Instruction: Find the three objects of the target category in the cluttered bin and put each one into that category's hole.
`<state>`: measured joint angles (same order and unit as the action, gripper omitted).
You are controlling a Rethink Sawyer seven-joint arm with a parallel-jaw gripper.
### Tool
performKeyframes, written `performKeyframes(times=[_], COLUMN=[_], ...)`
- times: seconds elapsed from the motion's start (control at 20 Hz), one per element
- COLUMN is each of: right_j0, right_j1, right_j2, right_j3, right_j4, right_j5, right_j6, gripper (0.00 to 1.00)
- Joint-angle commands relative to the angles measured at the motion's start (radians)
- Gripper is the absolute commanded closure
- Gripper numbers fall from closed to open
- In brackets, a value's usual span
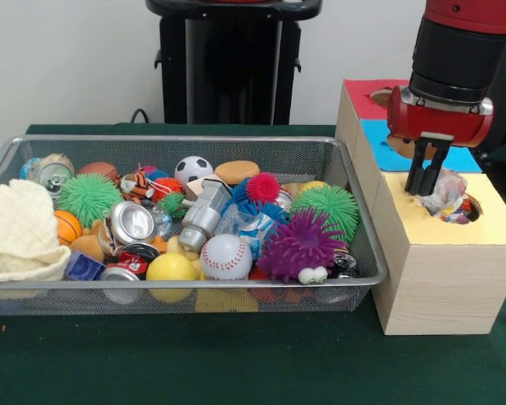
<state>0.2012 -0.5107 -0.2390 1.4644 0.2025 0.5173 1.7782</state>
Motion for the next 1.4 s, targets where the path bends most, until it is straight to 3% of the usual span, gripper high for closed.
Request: performKeyframes(times=[0.05, 1.4], right_j0=[-0.034, -0.039], right_j1=[0.015, 0.018], right_j2=[0.085, 0.089], right_j3=[0.105, 0.092], right_j4=[-0.005, 0.001], right_j5=[-0.039, -0.019], right_j6=[0.150, 0.150], gripper=[1.00, 1.00])
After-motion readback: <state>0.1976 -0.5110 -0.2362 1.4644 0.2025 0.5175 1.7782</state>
